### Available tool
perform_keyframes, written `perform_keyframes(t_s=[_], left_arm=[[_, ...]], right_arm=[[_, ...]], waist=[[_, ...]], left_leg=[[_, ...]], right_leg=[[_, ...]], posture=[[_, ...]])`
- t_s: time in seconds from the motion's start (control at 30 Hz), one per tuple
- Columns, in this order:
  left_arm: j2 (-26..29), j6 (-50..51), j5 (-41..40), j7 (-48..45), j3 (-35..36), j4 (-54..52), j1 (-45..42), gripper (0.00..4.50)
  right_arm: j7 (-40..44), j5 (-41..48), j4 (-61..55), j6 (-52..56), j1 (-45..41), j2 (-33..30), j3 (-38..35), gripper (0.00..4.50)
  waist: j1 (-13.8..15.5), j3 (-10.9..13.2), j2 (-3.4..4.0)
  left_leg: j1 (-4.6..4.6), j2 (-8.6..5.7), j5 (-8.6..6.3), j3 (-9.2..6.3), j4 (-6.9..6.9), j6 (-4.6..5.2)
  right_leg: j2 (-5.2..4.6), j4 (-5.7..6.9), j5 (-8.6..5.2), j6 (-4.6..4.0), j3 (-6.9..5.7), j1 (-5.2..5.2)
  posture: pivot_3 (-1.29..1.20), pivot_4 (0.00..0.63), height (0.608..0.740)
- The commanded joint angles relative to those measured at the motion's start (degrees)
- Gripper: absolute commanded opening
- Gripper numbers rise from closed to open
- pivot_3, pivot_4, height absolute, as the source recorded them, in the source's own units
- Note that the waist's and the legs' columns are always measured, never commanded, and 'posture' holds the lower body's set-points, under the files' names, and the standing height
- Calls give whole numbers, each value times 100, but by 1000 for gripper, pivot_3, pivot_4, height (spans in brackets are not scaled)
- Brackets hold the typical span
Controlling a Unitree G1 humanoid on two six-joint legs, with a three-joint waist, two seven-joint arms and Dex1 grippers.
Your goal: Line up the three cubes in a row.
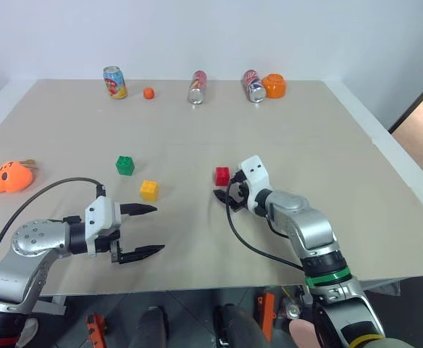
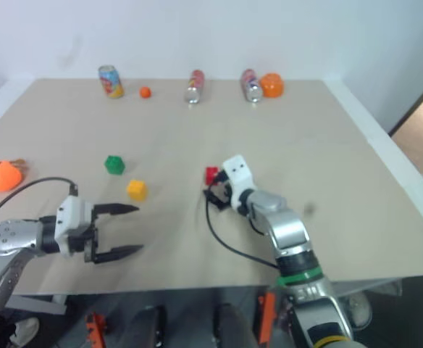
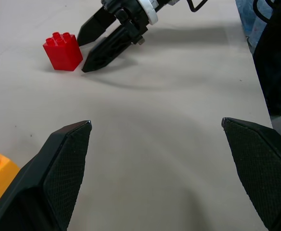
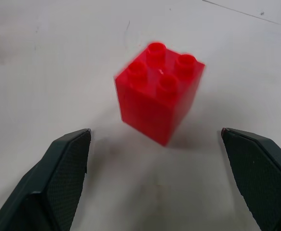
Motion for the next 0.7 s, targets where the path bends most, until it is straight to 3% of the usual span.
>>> perform_keyframes(t_s=[0.03, 0.7], left_arm=[[2, -57, -4, 42, 34, -218, 33, 4484], [-12, 15, 40, 163, -35, -287, 48, 4484]], right_arm=[[-231, -74, -246, 116, -174, 110, -60, 4500], [-680, -185, 61, 165, -473, 439, -172, 4500]], waist=[[-1, 0, 0], [-15, 3, 4]], left_leg=[[-1, 0, 0, 0, 0, 0], [-2, 0, 0, 0, -5, 1]], right_leg=[[-1, 0, 0, 0, 0, 0], [-1, 0, -1, -2, 0, -2]], posture=[[0, 150, 740], [0, 150, 740]])
